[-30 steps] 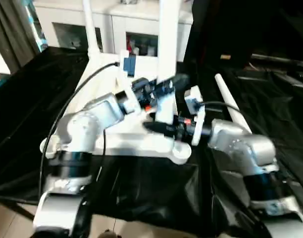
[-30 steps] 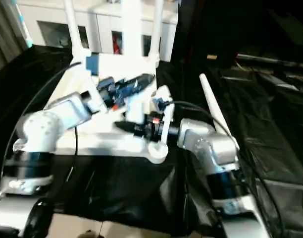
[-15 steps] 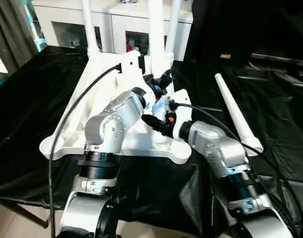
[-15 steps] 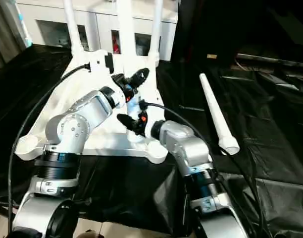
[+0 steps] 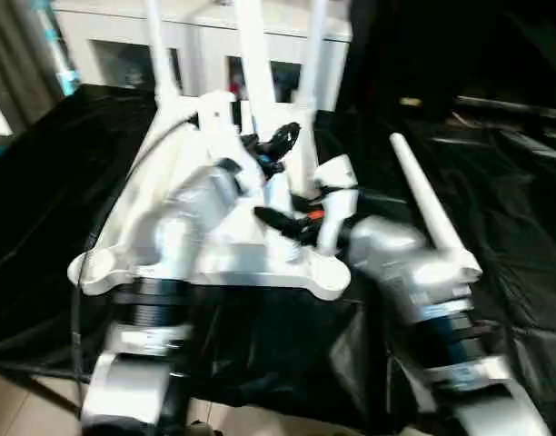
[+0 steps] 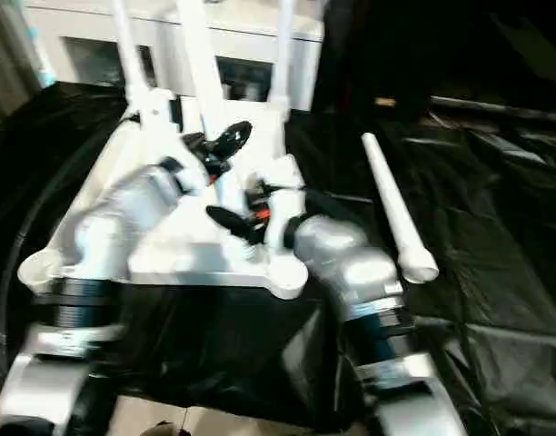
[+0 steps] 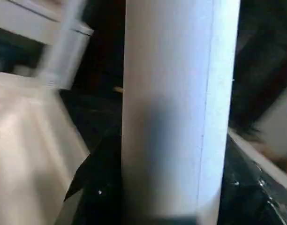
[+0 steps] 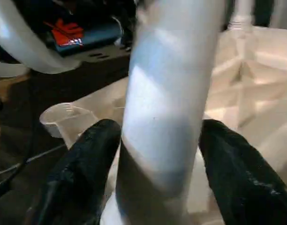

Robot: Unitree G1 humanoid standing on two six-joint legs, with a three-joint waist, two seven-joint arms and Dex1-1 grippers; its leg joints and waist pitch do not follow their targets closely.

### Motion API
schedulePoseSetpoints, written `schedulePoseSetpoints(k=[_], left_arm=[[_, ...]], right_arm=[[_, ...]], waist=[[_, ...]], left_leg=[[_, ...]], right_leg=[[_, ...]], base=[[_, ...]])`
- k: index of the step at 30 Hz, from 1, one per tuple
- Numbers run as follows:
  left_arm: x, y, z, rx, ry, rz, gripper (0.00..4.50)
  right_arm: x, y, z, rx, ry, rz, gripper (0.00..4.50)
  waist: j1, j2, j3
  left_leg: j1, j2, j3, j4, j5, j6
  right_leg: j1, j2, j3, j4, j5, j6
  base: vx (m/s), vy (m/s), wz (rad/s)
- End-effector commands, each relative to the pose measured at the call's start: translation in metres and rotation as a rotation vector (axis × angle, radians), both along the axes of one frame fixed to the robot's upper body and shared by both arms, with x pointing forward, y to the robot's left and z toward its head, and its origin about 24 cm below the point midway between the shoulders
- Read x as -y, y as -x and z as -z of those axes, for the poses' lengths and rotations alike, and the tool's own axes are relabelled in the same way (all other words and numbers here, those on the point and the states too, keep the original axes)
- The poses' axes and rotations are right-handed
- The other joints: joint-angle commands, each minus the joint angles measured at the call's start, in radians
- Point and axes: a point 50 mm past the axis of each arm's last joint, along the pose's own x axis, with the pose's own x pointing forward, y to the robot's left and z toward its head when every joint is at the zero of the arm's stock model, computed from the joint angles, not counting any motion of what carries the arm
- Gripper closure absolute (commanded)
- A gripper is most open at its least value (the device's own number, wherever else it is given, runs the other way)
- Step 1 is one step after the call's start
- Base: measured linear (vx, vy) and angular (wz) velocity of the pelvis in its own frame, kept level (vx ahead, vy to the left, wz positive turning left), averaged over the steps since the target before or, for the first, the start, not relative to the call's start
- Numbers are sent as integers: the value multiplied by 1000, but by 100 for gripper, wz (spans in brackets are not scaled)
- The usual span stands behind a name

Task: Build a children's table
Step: Pick table leg

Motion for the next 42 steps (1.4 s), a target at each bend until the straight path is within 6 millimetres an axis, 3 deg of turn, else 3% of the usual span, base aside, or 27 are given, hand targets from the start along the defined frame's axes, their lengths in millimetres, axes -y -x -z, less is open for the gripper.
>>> schedulePoseSetpoints(k=[1,5,7,11,17,22,23,24,28,31,33,34,36,37,39,42], left_arm=[[10,13,-12,45,49,213,263],[9,20,-19,82,96,331,264],[7,31,-28,131,155,477,264],[4,44,-36,193,221,629,264],[4,49,-37,203,246,703,264],[4,38,-31,190,207,601,264],[4,34,-29,174,195,553,264],[4,30,-28,158,186,516,208],[8,11,-20,78,73,259,187],[9,8,-16,50,49,207,153],[10,1,-9,-6,22,96,150],[10,-1,-7,-24,30,54,190],[12,-3,-5,-45,50,6,191],[13,-2,-5,-41,59,8,182],[16,-1,-6,-26,75,34,232],[16,1,-7,-18,80,46,229]], right_arm=[[16,4,-8,9,3,-71,131],[26,9,-11,-7,8,-141,131],[35,14,-12,-25,18,-215,131],[39,19,-14,-43,27,-277,131],[41,23,-17,-64,12,-322,184],[36,19,-15,-58,12,-276,218],[35,17,-14,-55,13,-248,243],[34,15,-13,-53,14,-223,245],[26,1,-6,-35,11,-42,257],[24,0,-5,-36,8,-25,258],[17,-1,-4,-37,-11,2,258],[14,-1,-4,-38,-18,5,258],[11,0,-4,-39,-26,6,258],[10,0,-5,-38,-28,0,258],[8,1,-5,-36,-28,-18,258],[9,2,-5,-35,-24,-22,258]], waist=[[2,9,-82],[5,5,-81],[6,3,-82],[1,4,-80],[-2,6,-79],[-2,4,-80],[-1,3,-82],[-3,3,-80],[-4,1,-81],[-4,1,-83],[-4,-1,-84],[-4,0,-84],[-4,-3,-85],[-3,-5,-85],[-3,-5,-84],[-3,-5,-82]], left_leg=[[23,16,3,-67,-163,-7],[19,12,3,-66,-168,-4],[17,12,4,-65,-167,3],[17,13,3,-66,-183,0],[21,16,2,-66,-198,-9],[19,15,1,-67,-186,-15],[18,15,1,-66,-180,-17],[18,15,1,-66,-180,-19],[19,15,-1,-67,-184,-36],[17,15,0,-67,-164,-32],[15,12,1,-65,-150,-22],[15,12,1,-65,-147,-20],[14,13,1,-64,-147,-16],[13,13,2,-63,-141,-11],[15,13,2,-64,-147,-6],[15,13,3,-65,-161,-8]], right_leg=[[61,-49,40,-58,-127,-196],[66,-50,40,-58,-133,-200],[69,-53,41,-59,-152,-200],[66,-52,40,-62,-194,-196],[61,-50,40,-65,-212,-195],[63,-51,39,-65,-212,-184],[64,-51,40,-63,-204,-184],[62,-50,40,-64,-205,-182],[63,-53,39,-66,-229,-166],[65,-51,40,-63,-194,-163],[66,-50,40,-61,-166,-167],[66,-51,40,-61,-165,-168],[67,-51,39,-62,-160,-172],[67,-52,39,-62,-154,-174],[65,-51,39,-64,-172,-170],[64,-52,39,-68,-205,-161]], base=[[0,0,0],[0,0,0],[0,0,0],[0,0,0],[0,0,0],[0,0,0],[0,0,0],[0,0,0],[0,0,0],[0,0,0],[0,0,0],[0,0,0],[0,0,0],[0,0,0],[0,0,0],[0,0,0]])
